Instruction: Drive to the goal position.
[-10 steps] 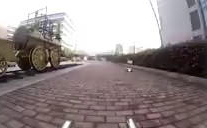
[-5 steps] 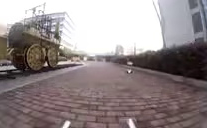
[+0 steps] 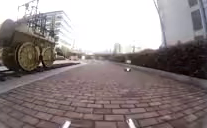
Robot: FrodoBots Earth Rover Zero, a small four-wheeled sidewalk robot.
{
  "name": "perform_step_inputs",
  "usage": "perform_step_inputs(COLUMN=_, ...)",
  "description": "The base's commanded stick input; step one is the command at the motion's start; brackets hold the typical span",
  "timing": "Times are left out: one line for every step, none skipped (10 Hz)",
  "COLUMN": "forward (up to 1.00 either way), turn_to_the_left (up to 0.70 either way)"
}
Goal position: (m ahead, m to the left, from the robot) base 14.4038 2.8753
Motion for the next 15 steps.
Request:
perform_step_inputs(forward=0.7, turn_to_the_left=-0.13)
perform_step_inputs(forward=0.7, turn_to_the_left=-0.13)
perform_step_inputs(forward=0.7, turn_to_the_left=-0.13)
perform_step_inputs(forward=0.7, turn_to_the_left=-0.13)
perform_step_inputs(forward=0.7, turn_to_the_left=-0.13)
perform_step_inputs(forward=0.7, turn_to_the_left=-0.13)
perform_step_inputs(forward=0.7, turn_to_the_left=-0.13)
perform_step_inputs(forward=0.7, turn_to_the_left=-0.13)
perform_step_inputs(forward=0.7, turn_to_the_left=-0.13)
perform_step_inputs(forward=0.7, turn_to_the_left=-0.13)
perform_step_inputs(forward=0.7, turn_to_the_left=-0.13)
perform_step_inputs(forward=0.7, turn_to_the_left=-0.12)
perform_step_inputs(forward=0.7, turn_to_the_left=-0.13)
perform_step_inputs(forward=0.7, turn_to_the_left=-0.12)
perform_step_inputs(forward=0.7, turn_to_the_left=-0.12)
